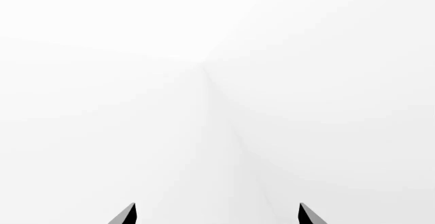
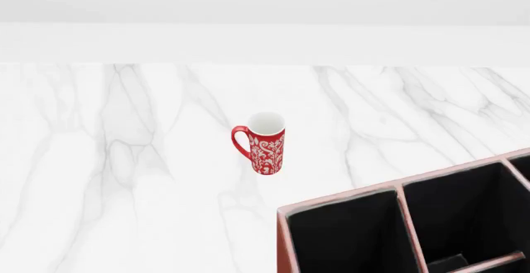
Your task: Pick up the book and place it in the left compartment of the caddy.
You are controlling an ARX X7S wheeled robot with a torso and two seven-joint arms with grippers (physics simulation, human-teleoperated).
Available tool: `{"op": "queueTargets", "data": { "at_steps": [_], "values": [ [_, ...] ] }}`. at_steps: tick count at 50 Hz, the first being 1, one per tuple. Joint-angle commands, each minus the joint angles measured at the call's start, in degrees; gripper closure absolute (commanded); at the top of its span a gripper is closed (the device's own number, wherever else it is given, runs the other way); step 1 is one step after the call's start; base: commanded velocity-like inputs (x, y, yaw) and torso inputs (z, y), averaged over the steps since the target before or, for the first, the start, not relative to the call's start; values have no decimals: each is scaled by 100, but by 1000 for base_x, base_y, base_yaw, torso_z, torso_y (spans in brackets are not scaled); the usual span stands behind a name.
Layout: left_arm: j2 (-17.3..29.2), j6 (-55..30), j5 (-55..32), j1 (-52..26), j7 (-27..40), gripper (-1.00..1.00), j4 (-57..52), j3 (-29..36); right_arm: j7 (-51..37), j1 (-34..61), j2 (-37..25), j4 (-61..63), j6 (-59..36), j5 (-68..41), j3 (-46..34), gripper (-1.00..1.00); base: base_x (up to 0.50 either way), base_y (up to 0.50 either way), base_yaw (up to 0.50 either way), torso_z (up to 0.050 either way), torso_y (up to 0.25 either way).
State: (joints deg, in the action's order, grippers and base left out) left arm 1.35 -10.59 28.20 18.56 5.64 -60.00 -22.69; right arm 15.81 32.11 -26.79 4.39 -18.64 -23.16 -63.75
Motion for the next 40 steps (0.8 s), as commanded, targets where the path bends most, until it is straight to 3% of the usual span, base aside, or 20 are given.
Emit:
{"op": "queueTargets", "data": {
  "at_steps": [1,40],
  "values": [
    [-134,241,-140,-106,-292,-100,0,-127,165,78,143,-620,325,215,31,-100,0,0,0,0,0],
    [-134,106,-2,-251,-381,-100,0,-14,340,165,396,-943,385,155,-33,-100,0,0,0,0,0]
  ]
}}
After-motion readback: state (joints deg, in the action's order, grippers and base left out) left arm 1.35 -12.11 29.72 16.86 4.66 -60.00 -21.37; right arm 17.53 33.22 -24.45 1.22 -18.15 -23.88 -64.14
